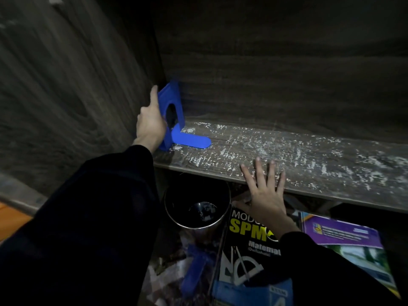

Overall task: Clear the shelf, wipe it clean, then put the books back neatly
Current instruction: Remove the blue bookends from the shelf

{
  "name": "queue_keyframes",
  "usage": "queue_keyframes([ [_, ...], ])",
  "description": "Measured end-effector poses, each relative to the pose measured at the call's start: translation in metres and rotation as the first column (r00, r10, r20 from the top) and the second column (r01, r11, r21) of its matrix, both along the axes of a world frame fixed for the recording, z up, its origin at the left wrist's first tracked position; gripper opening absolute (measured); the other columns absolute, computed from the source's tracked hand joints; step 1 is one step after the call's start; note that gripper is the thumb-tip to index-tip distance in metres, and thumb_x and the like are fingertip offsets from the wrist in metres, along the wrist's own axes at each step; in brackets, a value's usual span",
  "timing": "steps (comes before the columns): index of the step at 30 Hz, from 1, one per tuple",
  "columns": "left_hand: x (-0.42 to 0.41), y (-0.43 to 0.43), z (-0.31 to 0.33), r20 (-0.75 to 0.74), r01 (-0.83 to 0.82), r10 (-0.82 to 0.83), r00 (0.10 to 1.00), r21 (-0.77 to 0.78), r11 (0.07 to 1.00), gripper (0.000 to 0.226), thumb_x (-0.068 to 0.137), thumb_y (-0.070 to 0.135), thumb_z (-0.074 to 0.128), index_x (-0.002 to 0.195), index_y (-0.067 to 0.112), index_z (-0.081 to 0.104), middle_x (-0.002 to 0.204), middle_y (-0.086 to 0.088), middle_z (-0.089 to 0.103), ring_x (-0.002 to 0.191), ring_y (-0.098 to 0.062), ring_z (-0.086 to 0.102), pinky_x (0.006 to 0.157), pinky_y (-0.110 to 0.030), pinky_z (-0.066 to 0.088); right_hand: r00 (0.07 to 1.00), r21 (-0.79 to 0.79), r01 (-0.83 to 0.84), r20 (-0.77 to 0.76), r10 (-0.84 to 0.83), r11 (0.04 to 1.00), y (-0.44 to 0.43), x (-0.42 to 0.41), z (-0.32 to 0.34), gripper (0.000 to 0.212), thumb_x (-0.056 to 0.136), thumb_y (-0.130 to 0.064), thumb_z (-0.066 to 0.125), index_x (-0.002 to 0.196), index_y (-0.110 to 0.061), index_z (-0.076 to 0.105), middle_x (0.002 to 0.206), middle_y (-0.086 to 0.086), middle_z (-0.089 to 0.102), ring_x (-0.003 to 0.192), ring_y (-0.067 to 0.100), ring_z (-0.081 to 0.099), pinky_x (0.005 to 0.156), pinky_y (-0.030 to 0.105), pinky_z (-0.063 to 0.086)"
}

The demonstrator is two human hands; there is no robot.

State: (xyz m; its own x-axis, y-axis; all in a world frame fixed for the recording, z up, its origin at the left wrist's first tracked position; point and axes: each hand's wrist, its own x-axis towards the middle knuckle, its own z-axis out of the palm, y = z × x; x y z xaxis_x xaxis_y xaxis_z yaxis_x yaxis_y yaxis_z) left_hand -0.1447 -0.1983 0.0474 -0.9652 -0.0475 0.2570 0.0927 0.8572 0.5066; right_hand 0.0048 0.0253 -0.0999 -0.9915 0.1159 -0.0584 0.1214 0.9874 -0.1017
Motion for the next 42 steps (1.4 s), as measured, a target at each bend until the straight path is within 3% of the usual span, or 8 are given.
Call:
queue_keyframes([
  [3, 0.005, 0.003, -0.001, -0.059, 0.010, -0.006, 0.998, 0.056, 0.998, 0.065, 0.087, -0.004, 0.041, 0.144, 0.026, 0.030, 0.108, -0.023, 0.059, 0.103, -0.044, 0.055, 0.091, -0.044, 0.044, 0.999, -0.007, -0.009, 0.043, 0.009, 1.000, -0.001, 0.001, 0.004, 0.109, 0.079, -0.076, 0.045, 0.136, -0.035, -0.038, 0.143, 0.006, -0.047, 0.132, 0.036, -0.041, 0.102, 0.060, -0.025],
  [7, 0.018, 0.011, 0.003, -0.151, 0.036, -0.028, 0.988, 0.053, 0.998, 0.066, 0.085, -0.005, 0.043, 0.141, 0.030, 0.034, 0.087, -0.012, 0.055, 0.090, -0.039, 0.057, 0.080, -0.042, 0.045, 0.998, -0.003, -0.009, 0.065, 0.009, 1.000, -0.001, 0.001, 0.009, 0.108, 0.079, -0.076, 0.045, 0.137, -0.034, -0.036, 0.143, 0.006, -0.046, 0.131, 0.035, -0.040, 0.105, 0.059, -0.022],
  [17, 0.042, 0.022, 0.016, -0.236, 0.314, -0.423, 0.875, -0.388, 0.867, 0.084, 0.076, -0.007, 0.053, 0.147, 0.031, 0.031, 0.086, -0.018, 0.062, 0.072, -0.046, 0.058, 0.071, -0.050, 0.048, 0.995, -0.003, -0.006, 0.103, 0.006, 1.000, -0.001, 0.003, 0.012, 0.108, 0.078, -0.077, 0.044, 0.141, -0.034, -0.033, 0.145, 0.008, -0.044, 0.129, 0.036, -0.041, 0.108, 0.062, -0.018],
  [21, 0.046, 0.022, 0.014, -0.286, 0.319, -0.462, 0.839, -0.428, 0.846, 0.080, 0.071, -0.012, 0.051, 0.144, 0.021, 0.041, 0.078, -0.017, 0.060, 0.058, -0.044, 0.056, 0.061, -0.049, 0.049, 0.993, 0.014, -0.008, 0.115, 0.006, 1.000, -0.002, 0.003, 0.013, 0.109, 0.078, -0.077, 0.044, 0.139, -0.034, -0.035, 0.144, 0.009, -0.045, 0.129, 0.037, -0.041, 0.106, 0.061, -0.021],
  [27, 0.052, 0.012, 0.018, -0.394, 0.361, -0.451, 0.801, -0.282, 0.889, 0.072, 0.071, 0.007, 0.041, 0.137, 0.034, 0.043, 0.075, -0.016, 0.064, 0.058, -0.041, 0.058, 0.060, -0.045, 0.052, 0.995, 0.033, -0.006, 0.099, 0.003, 0.999, -0.002, 0.002, 0.010, 0.110, 0.076, -0.078, 0.043, 0.141, -0.034, -0.034, 0.143, 0.009, -0.046, 0.130, 0.037, -0.040, 0.096, 0.056, -0.030],
  [32, 0.080, 0.002, 0.046, -0.404, 0.354, -0.328, 0.854, -0.012, 0.935, 0.055, 0.079, 0.019, 0.046, 0.134, 0.028, 0.051, 0.065, -0.006, 0.054, 0.058, -0.029, 0.052, 0.067, -0.034, 0.048, 0.993, 0.040, -0.001, 0.117, -0.003, 0.999, -0.002, 0.001, 0.009, 0.111, 0.075, -0.080, 0.043, 0.140, -0.034, -0.035, 0.146, 0.010, -0.043, 0.131, 0.038, -0.038, 0.103, 0.060, -0.021],
  [38, 0.148, -0.034, 0.042, -0.202, 0.335, -0.324, 0.924, 0.023, 0.942, 0.056, 0.079, 0.005, 0.059, 0.124, 0.037, 0.050, 0.085, -0.007, 0.070, 0.077, -0.022, 0.068, 0.088, -0.037, 0.051, 0.988, 0.019, -0.008, 0.157, 0.005, 1.000, -0.004, 0.004, 0.015, 0.110, 0.077, -0.077, 0.047, 0.143, -0.036, -0.029, 0.143, 0.007, -0.045, 0.137, 0.038, -0.032, 0.106, 0.061, -0.019],
  [42, 0.201, -0.058, -0.008, -0.034, 0.276, -0.274, 0.961, 0.048, 0.960, 0.053, 0.085, 0.009, 0.064, 0.125, 0.039, 0.049, 0.089, -0.004, 0.071, 0.083, -0.021, 0.069, 0.084, -0.036, 0.051, 0.986, 0.018, -0.003, 0.168, 0.000, 1.000, -0.005, 0.003, 0.016, 0.110, 0.076, -0.077, 0.049, 0.145, -0.037, -0.026, 0.148, 0.008, -0.040, 0.137, 0.039, -0.031, 0.106, 0.062, -0.019],
])
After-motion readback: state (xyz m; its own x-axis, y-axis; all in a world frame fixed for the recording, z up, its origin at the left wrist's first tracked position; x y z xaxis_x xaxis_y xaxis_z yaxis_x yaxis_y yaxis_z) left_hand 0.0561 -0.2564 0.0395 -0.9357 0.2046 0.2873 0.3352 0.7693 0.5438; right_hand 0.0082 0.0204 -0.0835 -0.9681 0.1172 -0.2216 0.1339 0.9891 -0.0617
